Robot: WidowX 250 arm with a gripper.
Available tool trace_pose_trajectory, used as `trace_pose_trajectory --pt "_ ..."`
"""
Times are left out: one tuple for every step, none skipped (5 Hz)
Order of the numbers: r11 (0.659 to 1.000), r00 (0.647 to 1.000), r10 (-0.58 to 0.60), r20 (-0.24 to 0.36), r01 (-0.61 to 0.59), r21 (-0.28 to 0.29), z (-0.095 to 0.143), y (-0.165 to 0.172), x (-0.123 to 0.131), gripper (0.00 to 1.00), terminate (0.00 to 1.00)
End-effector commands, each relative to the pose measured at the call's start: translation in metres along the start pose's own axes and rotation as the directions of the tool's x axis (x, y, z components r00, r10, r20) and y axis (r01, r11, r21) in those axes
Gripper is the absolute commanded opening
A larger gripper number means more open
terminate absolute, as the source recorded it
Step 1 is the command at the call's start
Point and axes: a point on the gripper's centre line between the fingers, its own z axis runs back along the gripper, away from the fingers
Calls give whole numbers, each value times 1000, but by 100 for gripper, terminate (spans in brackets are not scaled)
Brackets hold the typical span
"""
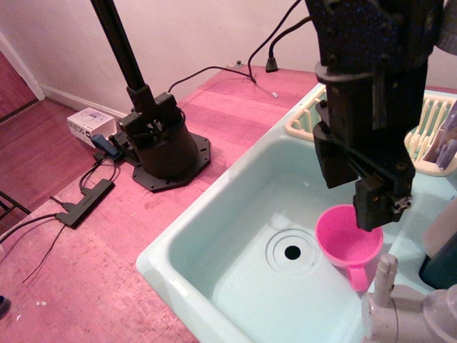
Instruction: Flip cup upright
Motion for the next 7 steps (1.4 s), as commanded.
trace_pose_trajectory --pt "998 999 40 -5 -40 -49 -1 8 -1 100 0" --pt "1000 999 27 -23 -27 6 10 18 -11 100 0" --pt "962 1000 -16 -2 16 272 59 61 -18 100 0" --pt "949 1000 3 18 -9 316 70 98 -35 100 0" --pt "944 1000 -5 -6 6 331 72 104 -39 100 0" --pt "954 999 -46 -28 53 296 71 112 -42 100 0" --pt "954 999 -46 -28 53 296 71 112 -42 100 100"
